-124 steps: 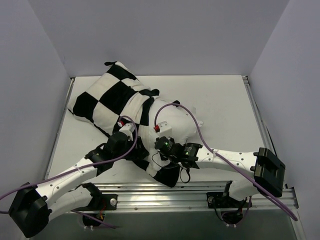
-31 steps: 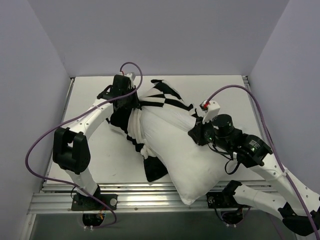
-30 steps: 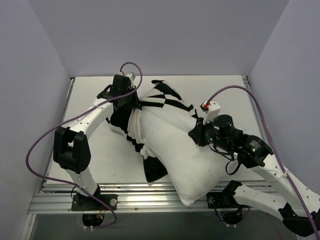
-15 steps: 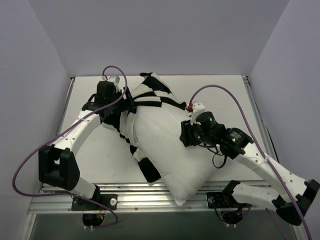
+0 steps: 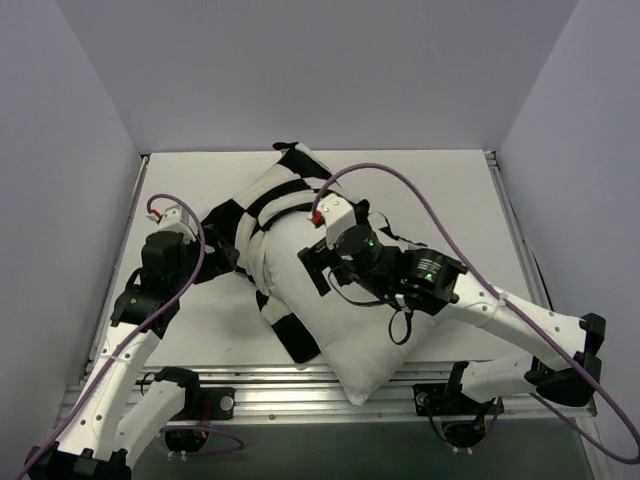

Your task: Remove the pillowcase from the pillow

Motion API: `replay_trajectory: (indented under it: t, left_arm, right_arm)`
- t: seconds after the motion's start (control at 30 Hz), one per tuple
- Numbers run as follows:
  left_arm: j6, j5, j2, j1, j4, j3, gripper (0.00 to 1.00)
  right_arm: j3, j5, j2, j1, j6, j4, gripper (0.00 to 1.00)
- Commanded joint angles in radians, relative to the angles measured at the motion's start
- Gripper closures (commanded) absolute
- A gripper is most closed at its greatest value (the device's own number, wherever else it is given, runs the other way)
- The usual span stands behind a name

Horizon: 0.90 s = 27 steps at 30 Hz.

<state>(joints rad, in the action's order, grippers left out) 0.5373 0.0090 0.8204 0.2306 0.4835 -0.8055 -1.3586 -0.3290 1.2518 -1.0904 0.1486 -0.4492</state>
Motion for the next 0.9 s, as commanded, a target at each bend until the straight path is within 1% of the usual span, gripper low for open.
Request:
replay_trajectory:
  t: [0.0, 0.1, 0.13, 0.2, 0.23, 0.3, 0.33, 0.43, 0.53, 0.6, 0.63, 0.67, 0.7, 0.73, 0.77, 0.8, 0.83, 0.87]
  left_arm:
    - [-0.01, -0.018, -0.046, -0.019, 0.082, 0.055, 0.04]
    - [0.003, -0.009, -0.05, -0.022, 0.089, 0.065, 0.03]
    - [0.006, -0.009, -0.049, -0.022, 0.09, 0.066, 0.03]
    - [0.006, -0.014, -0.046, -0.024, 0.093, 0.062, 0.03]
    - [0.004, -0.014, -0.043, -0.024, 0.098, 0.06, 0.03]
    - [0.004, -0.015, -0.047, -0.025, 0.099, 0.061, 0.03]
    - [0.006, -0.015, -0.053, -0.024, 0.104, 0.063, 0.03]
    - [0.007, -0.021, -0.066, -0.024, 0.106, 0.066, 0.03]
    - [0.009, -0.018, -0.063, -0.024, 0.102, 0.069, 0.03]
    - [0.009, -0.009, -0.056, -0.024, 0.09, 0.077, 0.03]
    - [0.01, 0.021, -0.052, -0.024, 0.083, 0.08, 0.03]
    - [0.01, 0.037, -0.049, -0.024, 0.072, 0.086, 0.03]
    - [0.01, 0.049, -0.047, -0.024, 0.061, 0.091, 0.03]
    - [0.01, 0.086, -0.044, -0.024, 0.032, 0.103, 0.03]
    - [0.01, 0.11, -0.04, -0.024, 0.012, 0.107, 0.03]
    - [0.013, 0.138, -0.032, -0.022, -0.008, 0.112, 0.03]
    - [0.016, 0.164, -0.021, -0.022, -0.054, 0.127, 0.03]
    - [0.03, 0.219, -0.018, -0.02, -0.087, 0.138, 0.03]
  right_arm:
    - [-0.011, -0.108, 0.136, -0.081, -0.067, 0.029, 0.09]
    - [-0.039, -0.123, 0.21, -0.133, -0.058, 0.047, 0.06]
    - [-0.048, -0.142, 0.266, -0.147, -0.05, 0.044, 0.05]
    - [-0.06, -0.191, 0.323, -0.164, -0.027, 0.038, 0.01]
    - [-0.063, -0.235, 0.378, -0.17, -0.021, 0.037, 0.0]
    - [-0.056, -0.284, 0.428, -0.169, -0.012, 0.038, 0.0]
    - [-0.042, -0.344, 0.476, -0.169, -0.012, 0.044, 0.0]
    - [-0.016, -0.398, 0.562, -0.154, -0.011, 0.061, 0.0]
    - [0.03, -0.426, 0.618, -0.105, 0.015, 0.095, 0.0]
    - [0.055, -0.414, 0.629, -0.054, 0.035, 0.11, 0.14]
    - [0.064, -0.394, 0.617, -0.039, 0.042, 0.128, 0.38]
    - [0.072, -0.371, 0.604, -0.025, 0.043, 0.139, 0.59]
    - [0.09, -0.313, 0.589, -0.003, 0.043, 0.155, 0.79]
    - [0.099, -0.273, 0.549, 0.006, 0.042, 0.19, 0.95]
    - [0.107, -0.233, 0.528, 0.014, 0.029, 0.205, 1.0]
    - [0.119, -0.147, 0.509, 0.018, 0.023, 0.219, 1.0]
    - [0.121, -0.109, 0.474, 0.026, 0.02, 0.24, 1.0]
    - [0.122, -0.075, 0.457, 0.03, 0.019, 0.248, 1.0]
